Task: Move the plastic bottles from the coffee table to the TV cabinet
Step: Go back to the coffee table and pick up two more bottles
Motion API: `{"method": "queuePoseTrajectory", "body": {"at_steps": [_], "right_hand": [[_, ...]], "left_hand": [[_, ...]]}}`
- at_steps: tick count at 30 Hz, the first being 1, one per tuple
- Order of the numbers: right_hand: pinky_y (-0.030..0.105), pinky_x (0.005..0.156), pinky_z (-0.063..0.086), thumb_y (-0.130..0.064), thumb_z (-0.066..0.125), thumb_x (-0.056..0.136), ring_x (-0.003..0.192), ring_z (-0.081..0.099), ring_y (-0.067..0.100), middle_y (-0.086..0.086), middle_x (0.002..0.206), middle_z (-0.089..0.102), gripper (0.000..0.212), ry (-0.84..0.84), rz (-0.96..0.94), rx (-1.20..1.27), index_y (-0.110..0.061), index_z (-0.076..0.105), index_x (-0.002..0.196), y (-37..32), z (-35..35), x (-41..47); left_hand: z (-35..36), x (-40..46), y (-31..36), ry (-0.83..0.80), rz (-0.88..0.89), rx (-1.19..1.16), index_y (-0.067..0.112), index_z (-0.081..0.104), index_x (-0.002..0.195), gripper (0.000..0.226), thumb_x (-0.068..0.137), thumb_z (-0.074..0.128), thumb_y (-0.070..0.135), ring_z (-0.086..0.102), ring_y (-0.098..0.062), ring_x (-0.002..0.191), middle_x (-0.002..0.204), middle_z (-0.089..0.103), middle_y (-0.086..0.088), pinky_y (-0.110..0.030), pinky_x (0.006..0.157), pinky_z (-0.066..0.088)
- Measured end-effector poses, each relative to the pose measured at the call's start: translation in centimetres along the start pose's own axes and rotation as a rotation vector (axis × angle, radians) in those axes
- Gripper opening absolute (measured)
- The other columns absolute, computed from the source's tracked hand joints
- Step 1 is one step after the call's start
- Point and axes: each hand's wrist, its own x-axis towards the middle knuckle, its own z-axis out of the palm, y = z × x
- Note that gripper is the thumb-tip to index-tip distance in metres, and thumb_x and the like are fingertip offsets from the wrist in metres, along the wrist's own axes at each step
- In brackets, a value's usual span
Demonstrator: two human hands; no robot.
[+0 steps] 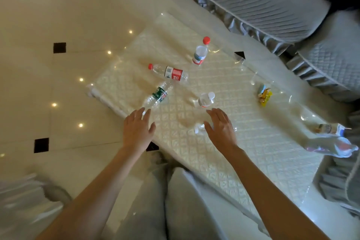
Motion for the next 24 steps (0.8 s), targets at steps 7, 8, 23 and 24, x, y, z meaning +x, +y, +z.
{"method": "queuePoseTrajectory", "body": {"at_steps": [7, 8, 23, 24], "right_hand": [[0.047, 0.107, 0.034, -0.023, 0.057, 0.091, 0.132, 0.041, 0.031, 0.013, 0.137, 0.05, 0.04, -0.097, -0.112, -0.043, -0.011, 0.053, 0.129, -3.2, 4.2, 8.3], [0.048, 0.108, 0.034, -0.024, 0.056, 0.092, 0.133, 0.04, 0.031, 0.013, 0.138, 0.05, 0.04, -0.118, -0.119, -0.042, -0.012, 0.053, 0.129, -3.3, 5.0, 9.6], [0.043, 0.111, 0.03, -0.028, 0.05, 0.095, 0.136, 0.033, 0.028, 0.013, 0.144, 0.041, 0.046, -0.305, -0.224, -0.115, -0.011, 0.042, 0.137, -1.7, 18.6, 27.9], [0.045, 0.112, 0.029, -0.028, 0.05, 0.095, 0.136, 0.032, 0.028, 0.013, 0.144, 0.04, 0.046, -0.305, -0.221, -0.103, -0.012, 0.042, 0.137, -1.6, 19.6, 28.9]], "left_hand": [[2.9, 4.1, -2.8, 0.001, -0.132, -0.07, 0.01, 0.049, 0.133, 0.049, 0.091, 0.049, 0.035, 0.048, -0.034, 0.123, 0.135, 0.051, -0.012, -0.049, 0.1, 0.04], [3.6, 4.6, -3.0, -0.008, -0.154, -0.076, 0.011, 0.047, 0.134, 0.049, 0.091, 0.047, 0.036, 0.047, -0.032, 0.124, 0.136, 0.05, -0.011, -0.048, 0.101, 0.039], [17.6, 14.5, -6.0, -0.081, -0.422, -0.183, 0.015, 0.024, 0.147, 0.067, 0.093, 0.049, 0.045, 0.03, -0.027, 0.137, 0.149, 0.033, -0.009, -0.04, 0.113, 0.026], [18.6, 14.9, -6.1, -0.079, -0.423, -0.193, 0.015, 0.024, 0.147, 0.067, 0.093, 0.05, 0.044, 0.031, -0.026, 0.137, 0.149, 0.033, -0.009, -0.04, 0.113, 0.026]]}}
